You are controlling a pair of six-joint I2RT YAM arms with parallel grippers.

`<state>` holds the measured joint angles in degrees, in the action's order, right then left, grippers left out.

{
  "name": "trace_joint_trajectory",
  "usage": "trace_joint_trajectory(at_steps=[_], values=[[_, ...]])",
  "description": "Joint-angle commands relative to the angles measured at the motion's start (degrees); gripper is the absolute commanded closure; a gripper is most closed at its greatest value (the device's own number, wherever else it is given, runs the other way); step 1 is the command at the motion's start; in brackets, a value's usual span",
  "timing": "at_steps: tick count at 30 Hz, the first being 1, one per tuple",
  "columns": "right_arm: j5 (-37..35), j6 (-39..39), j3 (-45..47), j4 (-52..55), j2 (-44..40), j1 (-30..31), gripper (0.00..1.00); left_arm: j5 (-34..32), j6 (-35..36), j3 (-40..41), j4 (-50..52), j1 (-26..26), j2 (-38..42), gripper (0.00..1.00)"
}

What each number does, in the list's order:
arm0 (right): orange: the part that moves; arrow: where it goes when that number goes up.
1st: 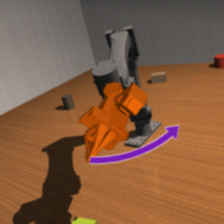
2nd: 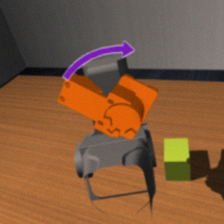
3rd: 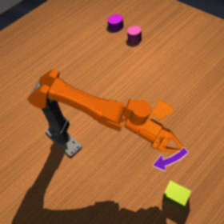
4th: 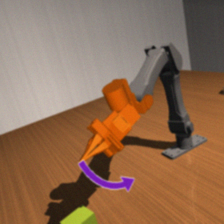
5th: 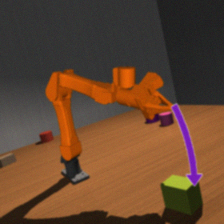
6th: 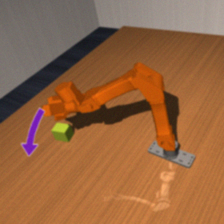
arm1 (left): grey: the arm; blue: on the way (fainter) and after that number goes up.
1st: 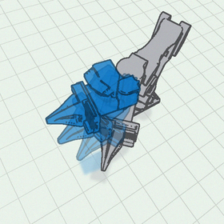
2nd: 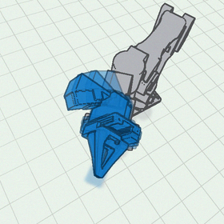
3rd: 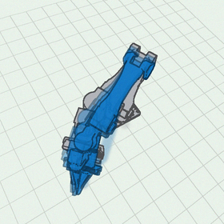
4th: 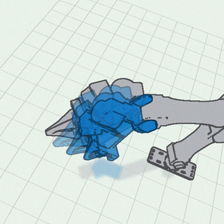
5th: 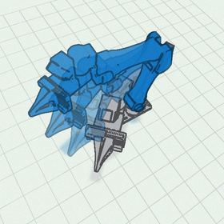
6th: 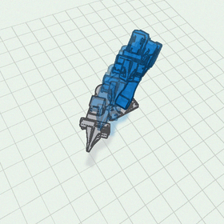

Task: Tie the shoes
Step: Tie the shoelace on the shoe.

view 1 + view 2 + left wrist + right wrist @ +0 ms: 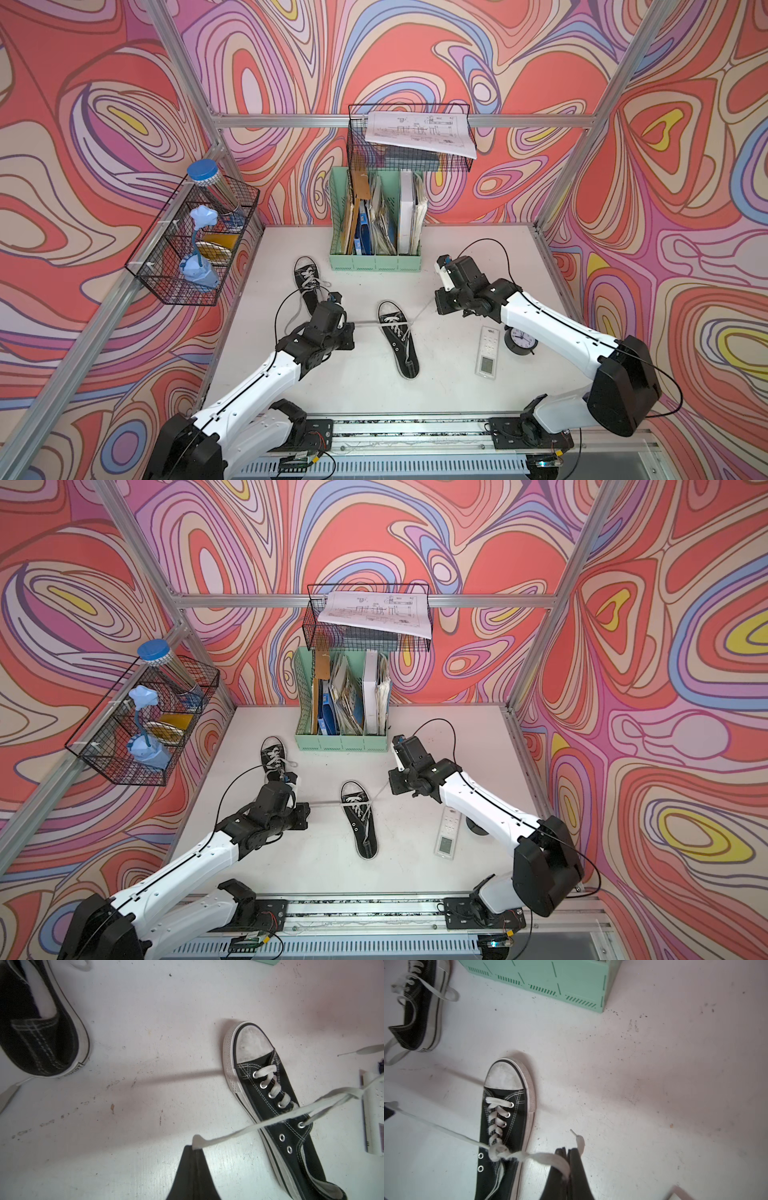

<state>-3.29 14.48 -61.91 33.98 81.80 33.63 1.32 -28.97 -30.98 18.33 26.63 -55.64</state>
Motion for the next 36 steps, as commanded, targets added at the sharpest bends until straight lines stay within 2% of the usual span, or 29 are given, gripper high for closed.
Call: trace_joint_trajectory(at_steps=[1,7,17,30,33,36], values=[[-6.9,2.3,3.5,0.4,-3.6,-0.7,1.00,-2.2,-2.5,0.9,1.7,-1.5,4.2,1.00],[-7.0,7.0,10.1,-0.6,-6.0,-0.9,1.00,-3.1,-5.3,7.1,1.1,-5.7,10.5,1.00],[-6.1,9.6,14.9,-4.0,-1.7,-1.9,1.00,0.8,-5.4,9.9,-6.4,-15.8,4.1,1.00],[-0.6,10.3,17.3,-9.5,5.0,-4.6,1.00,0.1,-3.6,9.1,-8.7,-17.7,-1.2,1.00],[3.3,8.7,16.8,-10.8,6.0,-4.6,1.00,3.7,-3.5,8.4,-8.7,-17.7,-0.6,1.00],[8.9,7.5,16.1,-12.2,6.4,-4.6,1.00,12.0,-4.8,7.7,-11.1,-17.1,1.1,1.00]])
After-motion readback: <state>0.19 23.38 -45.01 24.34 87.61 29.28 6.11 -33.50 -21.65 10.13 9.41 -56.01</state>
